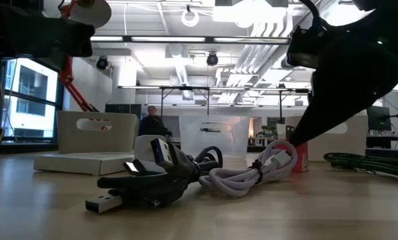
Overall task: Pick and place items into bin
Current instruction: Put the pink charger adapter into the white bin
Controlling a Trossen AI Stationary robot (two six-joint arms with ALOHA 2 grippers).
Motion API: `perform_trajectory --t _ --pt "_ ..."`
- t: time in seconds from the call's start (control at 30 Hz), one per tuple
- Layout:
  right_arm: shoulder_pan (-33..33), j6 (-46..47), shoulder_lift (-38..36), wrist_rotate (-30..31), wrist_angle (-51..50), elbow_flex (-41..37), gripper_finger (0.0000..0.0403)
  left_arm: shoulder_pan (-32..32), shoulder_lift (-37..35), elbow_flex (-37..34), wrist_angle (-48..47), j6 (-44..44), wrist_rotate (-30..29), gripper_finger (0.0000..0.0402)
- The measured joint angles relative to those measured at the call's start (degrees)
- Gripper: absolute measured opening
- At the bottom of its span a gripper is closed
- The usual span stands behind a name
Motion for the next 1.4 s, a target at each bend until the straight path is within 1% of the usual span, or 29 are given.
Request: perform_trajectory --t 0.23,0.43,0.73,0.83,1.07,1.17,1.23,1.4 --pt "-1.2 -0.3 0.2 -1.8 0.7 0.0 0.0236 0.0 0.0 0.0 0.0 0.0 -0.4 0.0216" --pt "-2.0 0.0 3.4 -4.4 2.3 0.0 0.0236 0.0 0.0 0.0 -0.1 0.0 -0.4 0.0216" --pt "-2.0 0.0 4.1 -2.7 3.0 0.0 0.0233 0.0 0.0 0.0 -0.1 0.0 -0.4 0.0216" --pt "-2.0 0.0 4.1 -2.7 2.8 0.0 0.0220 0.0 0.0 0.0 -0.1 0.0 -0.4 0.0216" --pt "-2.0 -0.7 4.1 -2.6 2.8 0.0 0.0169 0.0 0.0 0.0 -0.2 0.0 -0.4 0.0216" --pt "-2.0 -1.5 4.1 -2.6 2.8 0.0 0.0159 0.0 0.0 0.0 -0.2 0.0 -0.4 0.0216" --pt "-2.0 -1.5 4.1 -2.6 2.8 0.0 0.0163 0.0 0.0 0.0 -0.2 0.0 -0.4 0.0216" --pt "-2.0 -1.5 4.1 -2.6 2.7 0.0 0.0195 0.0 0.0 0.0 -0.2 0.0 -0.4 0.0216"
